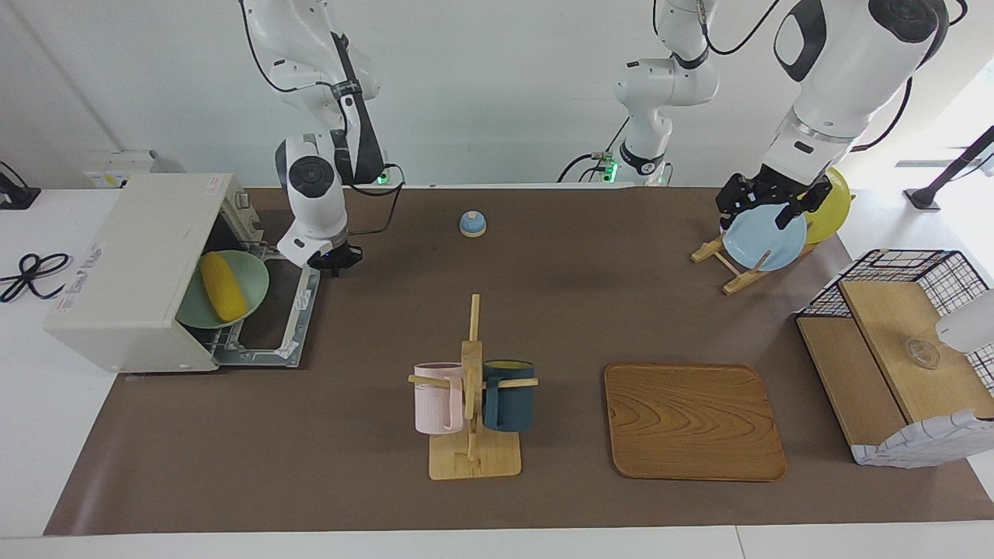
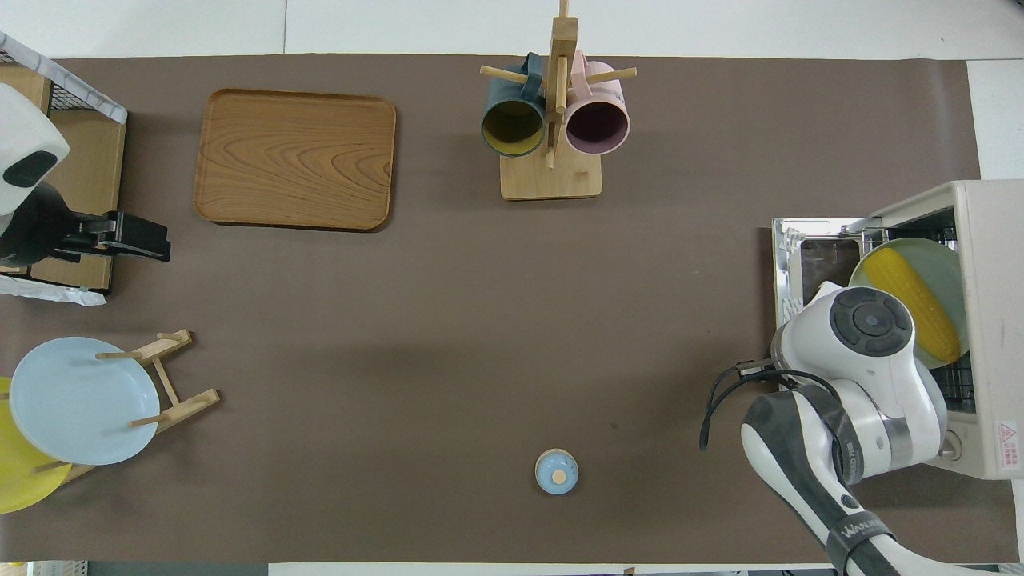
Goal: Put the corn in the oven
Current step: 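Slide the plate into the oven with the right gripper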
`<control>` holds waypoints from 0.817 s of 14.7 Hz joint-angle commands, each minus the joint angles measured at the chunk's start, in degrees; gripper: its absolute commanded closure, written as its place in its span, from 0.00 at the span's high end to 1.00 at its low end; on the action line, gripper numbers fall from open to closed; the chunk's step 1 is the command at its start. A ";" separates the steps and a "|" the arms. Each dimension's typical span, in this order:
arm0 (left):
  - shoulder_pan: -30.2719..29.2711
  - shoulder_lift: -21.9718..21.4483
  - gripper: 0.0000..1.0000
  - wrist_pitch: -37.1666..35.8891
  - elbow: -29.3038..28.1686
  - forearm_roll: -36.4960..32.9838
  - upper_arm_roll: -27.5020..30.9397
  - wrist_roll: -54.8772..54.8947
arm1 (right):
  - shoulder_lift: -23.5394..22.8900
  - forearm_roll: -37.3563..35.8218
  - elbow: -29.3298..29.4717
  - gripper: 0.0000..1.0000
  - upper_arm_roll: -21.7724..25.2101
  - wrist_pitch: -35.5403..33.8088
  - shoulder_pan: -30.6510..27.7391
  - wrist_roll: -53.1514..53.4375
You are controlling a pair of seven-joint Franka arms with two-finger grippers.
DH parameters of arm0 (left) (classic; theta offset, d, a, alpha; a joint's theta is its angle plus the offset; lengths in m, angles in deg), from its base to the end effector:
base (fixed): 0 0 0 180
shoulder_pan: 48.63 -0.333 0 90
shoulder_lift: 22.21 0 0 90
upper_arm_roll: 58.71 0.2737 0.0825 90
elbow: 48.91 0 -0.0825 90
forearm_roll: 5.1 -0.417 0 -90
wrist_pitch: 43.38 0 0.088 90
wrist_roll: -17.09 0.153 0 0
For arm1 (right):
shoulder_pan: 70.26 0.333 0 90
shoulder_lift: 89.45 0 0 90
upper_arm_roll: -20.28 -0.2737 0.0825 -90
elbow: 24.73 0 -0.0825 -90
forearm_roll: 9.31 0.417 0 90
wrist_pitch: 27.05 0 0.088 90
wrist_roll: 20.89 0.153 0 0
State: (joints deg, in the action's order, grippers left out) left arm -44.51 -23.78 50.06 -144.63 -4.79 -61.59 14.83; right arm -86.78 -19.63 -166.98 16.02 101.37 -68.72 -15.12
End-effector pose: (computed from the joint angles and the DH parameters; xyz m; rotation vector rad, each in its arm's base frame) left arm 0.5785 -0.0721 0.5069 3.1359 -0.1292 -0.0199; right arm 0.4592 0.0343 0.1798 2.9717 0.1875 -0.2693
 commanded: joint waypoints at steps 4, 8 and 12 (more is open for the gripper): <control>0.01 -1.24 1.00 -0.27 -0.95 -1.36 0.07 -0.03 | 1.72 -0.31 -1.45 0.00 -0.22 0.60 -0.93 -1.56; 0.01 -1.24 1.00 -0.27 -0.95 -1.36 0.07 -0.03 | 1.63 -6.37 -0.31 0.00 -0.13 -1.24 -1.63 -1.64; 0.01 -1.24 1.00 -0.18 -0.95 -1.36 0.07 -0.03 | 0.93 -9.54 3.73 0.00 -0.13 -5.90 -2.60 -1.73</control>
State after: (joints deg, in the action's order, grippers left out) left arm -44.51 -23.78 50.06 -144.63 -4.79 -61.59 14.83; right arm -86.77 -23.52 -165.85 14.83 98.60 -68.47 -15.33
